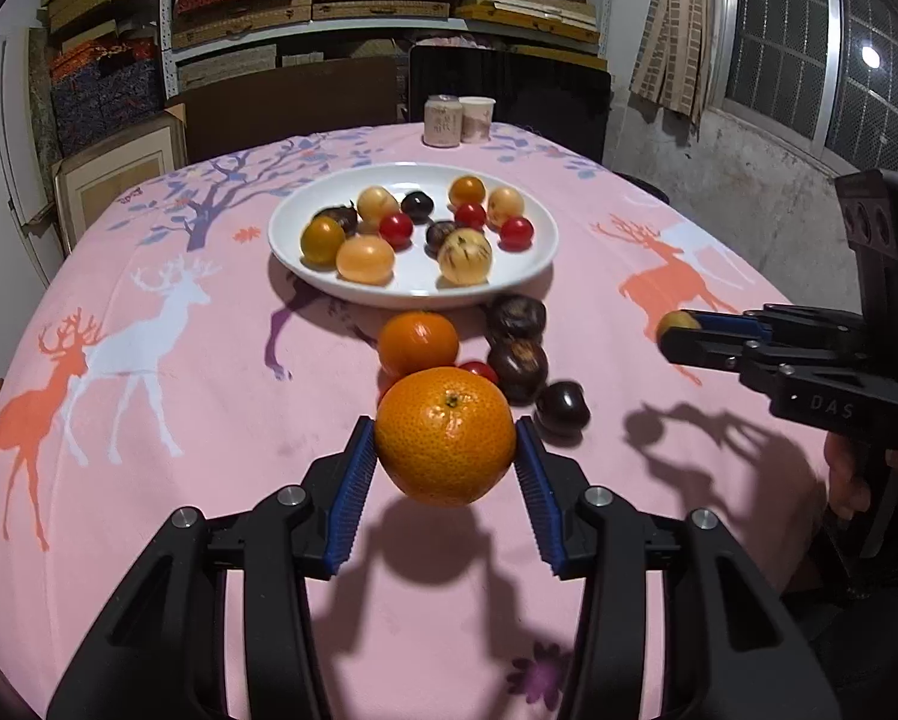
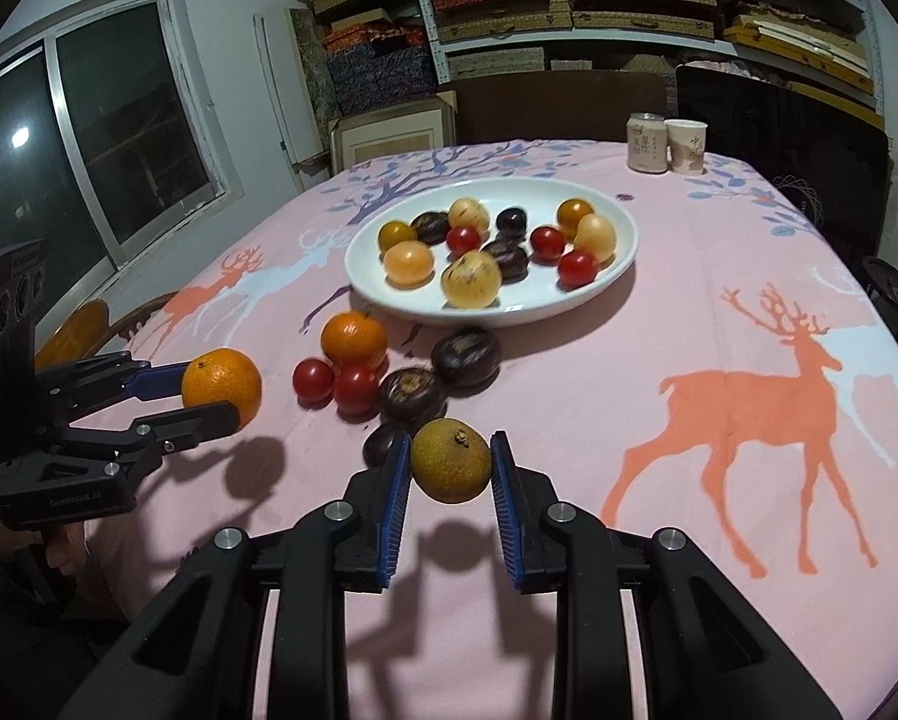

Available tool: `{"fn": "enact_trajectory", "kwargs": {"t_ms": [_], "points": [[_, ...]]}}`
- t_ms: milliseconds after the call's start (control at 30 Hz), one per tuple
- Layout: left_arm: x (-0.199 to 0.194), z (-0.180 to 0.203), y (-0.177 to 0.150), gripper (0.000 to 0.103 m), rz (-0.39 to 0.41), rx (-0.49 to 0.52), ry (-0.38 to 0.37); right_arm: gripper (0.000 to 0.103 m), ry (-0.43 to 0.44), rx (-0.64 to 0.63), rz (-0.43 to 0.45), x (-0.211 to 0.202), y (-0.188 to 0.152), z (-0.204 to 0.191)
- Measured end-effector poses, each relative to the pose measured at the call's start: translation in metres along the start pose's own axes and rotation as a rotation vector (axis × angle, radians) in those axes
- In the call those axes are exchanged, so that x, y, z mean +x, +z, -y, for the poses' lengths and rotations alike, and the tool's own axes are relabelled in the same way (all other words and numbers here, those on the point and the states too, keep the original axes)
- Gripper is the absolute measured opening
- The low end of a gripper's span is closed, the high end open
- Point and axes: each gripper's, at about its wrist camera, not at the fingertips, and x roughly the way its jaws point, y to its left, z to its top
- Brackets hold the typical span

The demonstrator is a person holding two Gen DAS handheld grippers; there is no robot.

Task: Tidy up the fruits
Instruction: 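Carry the orange and small fruit over the plate and open both tools to release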

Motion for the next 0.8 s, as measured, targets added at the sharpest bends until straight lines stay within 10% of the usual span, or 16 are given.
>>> {"fn": "enact_trajectory", "kwargs": {"t_ms": [400, 800], "points": [[0.048, -0.009, 0.078, 0.046, 0.0, 0.01, -0.023, 0.027, -0.035, 0.041, 0.058, 0.009, 0.083, 0.041], [0.138, -0.02, 0.113, 0.046, -0.095, -0.005, -0.016, 0.027, -0.013, 0.033, -0.041, 0.121, 0.157, 0.053]]}}
